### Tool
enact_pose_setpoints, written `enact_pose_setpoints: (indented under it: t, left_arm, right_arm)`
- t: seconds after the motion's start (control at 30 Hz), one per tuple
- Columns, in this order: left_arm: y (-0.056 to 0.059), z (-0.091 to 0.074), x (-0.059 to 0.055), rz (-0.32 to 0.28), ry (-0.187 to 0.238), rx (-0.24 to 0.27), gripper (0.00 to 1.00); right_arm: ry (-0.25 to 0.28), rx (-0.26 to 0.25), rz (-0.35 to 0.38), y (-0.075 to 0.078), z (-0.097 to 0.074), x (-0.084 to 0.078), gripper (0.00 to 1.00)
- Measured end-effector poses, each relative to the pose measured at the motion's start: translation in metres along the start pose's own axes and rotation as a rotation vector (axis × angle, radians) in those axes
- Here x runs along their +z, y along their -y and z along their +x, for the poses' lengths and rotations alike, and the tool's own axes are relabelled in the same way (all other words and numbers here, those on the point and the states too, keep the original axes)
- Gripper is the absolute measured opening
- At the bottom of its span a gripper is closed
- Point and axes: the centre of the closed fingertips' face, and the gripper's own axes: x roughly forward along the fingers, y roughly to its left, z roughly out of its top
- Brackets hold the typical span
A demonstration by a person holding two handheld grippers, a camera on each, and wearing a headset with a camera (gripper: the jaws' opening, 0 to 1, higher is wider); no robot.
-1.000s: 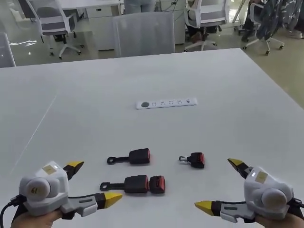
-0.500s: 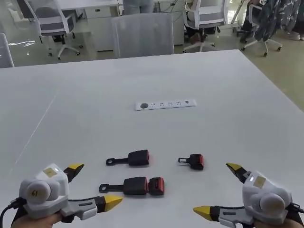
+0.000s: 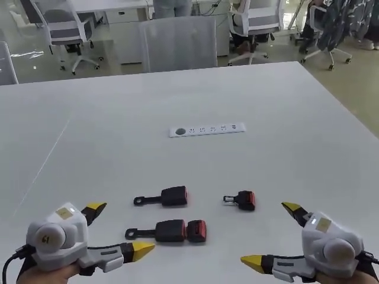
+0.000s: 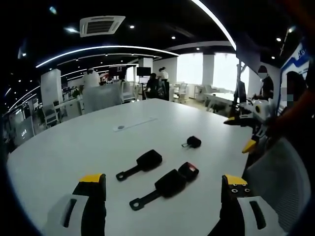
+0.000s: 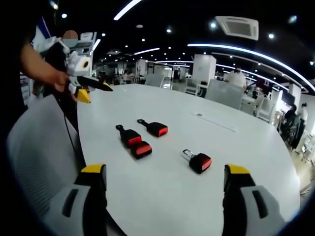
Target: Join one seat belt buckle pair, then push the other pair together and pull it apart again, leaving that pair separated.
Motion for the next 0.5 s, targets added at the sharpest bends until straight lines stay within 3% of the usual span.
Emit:
enact_pose_setpoints:
  t: [0.5]
  left_arm:
    - [-0.0016, -0.0021, 0.0009, -0.004, 0.010, 0.005, 1.00]
  right_arm:
    - [0.000, -0.009, 0.017, 0.0020, -0.0003, -0.0012, 1.00]
